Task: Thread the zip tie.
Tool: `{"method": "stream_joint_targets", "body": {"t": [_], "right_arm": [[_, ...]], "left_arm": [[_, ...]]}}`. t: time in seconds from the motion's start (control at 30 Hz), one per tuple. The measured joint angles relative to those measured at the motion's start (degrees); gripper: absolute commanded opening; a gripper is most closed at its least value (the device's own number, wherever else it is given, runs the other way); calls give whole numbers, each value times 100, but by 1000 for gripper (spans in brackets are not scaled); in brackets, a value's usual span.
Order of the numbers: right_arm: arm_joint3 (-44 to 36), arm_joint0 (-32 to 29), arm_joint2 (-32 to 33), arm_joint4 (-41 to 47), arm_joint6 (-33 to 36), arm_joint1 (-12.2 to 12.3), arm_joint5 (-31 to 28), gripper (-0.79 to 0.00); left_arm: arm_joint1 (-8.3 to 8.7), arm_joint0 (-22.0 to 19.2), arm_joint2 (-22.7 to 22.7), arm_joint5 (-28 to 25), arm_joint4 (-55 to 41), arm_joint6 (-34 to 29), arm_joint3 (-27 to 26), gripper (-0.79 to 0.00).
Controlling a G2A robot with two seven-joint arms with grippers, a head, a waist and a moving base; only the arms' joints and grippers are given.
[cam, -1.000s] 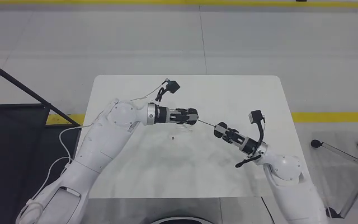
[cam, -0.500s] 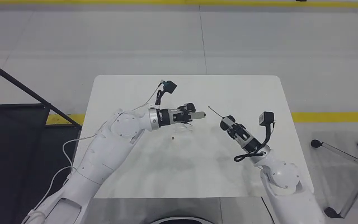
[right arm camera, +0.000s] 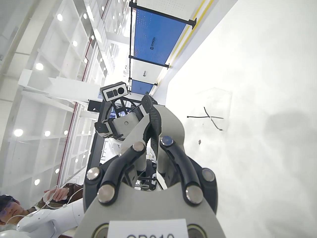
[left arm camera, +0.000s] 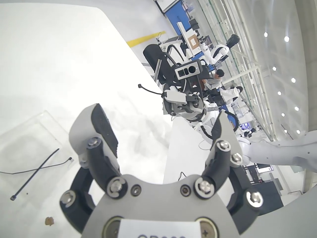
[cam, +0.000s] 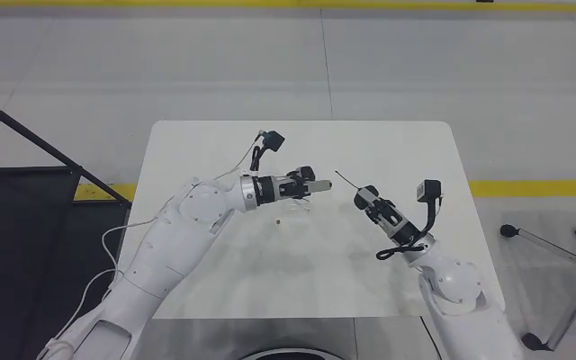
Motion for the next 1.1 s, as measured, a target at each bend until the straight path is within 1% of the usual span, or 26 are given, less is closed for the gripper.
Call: {"method": "stream_joint_targets", "body": {"t": [0.1,0.23,0.3,0.33,0.37,0.43,0.53,0.57,0.8,1.1], "right_arm": [[-83,-64,-36,15,-342,-28,-37,-785],[-113,-115,-85,115,-588,-61,-156,-785],[-113,-140,-100,146,-663,-72,-212,-785],[-115,-159,-112,151,-696,-78,-246,-785],[-119,-172,-119,151,-712,-82,-267,-785],[-136,-202,-133,137,-717,-88,-309,-785],[-159,-232,-144,90,-687,-92,-337,-785],[-165,-238,-147,79,-685,-94,-346,-785],[-164,-257,-164,15,-705,-110,-352,-785],[-132,-259,-153,-3,-759,-132,-340,-785]], "left_arm": [[-75,194,135,-48,72,713,-152,0],[-211,332,361,-44,102,1648,-72,0],[-276,366,460,-82,21,1981,0,0],[-320,380,530,-122,-63,2146,52,-58],[-354,381,582,-152,-135,2243,96,-95],[-430,350,714,-202,-251,2363,209,-179],[-537,254,896,-243,-358,2393,376,-268],[-567,230,939,-267,-418,2396,425,-400],[-746,81,1098,-407,-711,2398,798,-465],[-874,47,1126,-481,-732,2346,1003,-496]]}}
